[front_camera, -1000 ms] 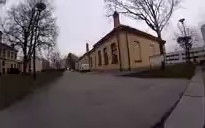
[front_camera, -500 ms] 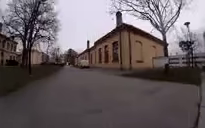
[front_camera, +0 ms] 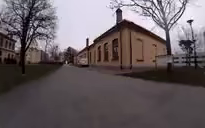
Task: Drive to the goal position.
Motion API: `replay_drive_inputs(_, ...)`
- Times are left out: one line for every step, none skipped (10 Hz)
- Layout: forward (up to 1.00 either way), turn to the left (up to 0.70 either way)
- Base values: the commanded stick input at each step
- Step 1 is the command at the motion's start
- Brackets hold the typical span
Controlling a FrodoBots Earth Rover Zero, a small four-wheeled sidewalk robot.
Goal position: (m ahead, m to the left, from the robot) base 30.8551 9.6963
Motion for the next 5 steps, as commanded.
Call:
replay_drive_inputs(0.85, 0.09)
replay_drive_inputs(0.85, 0.30)
replay_drive_inputs(0.85, 0.34)
replay_drive_inputs(0.85, 0.34)
replay_drive_inputs(0.85, 0.34)
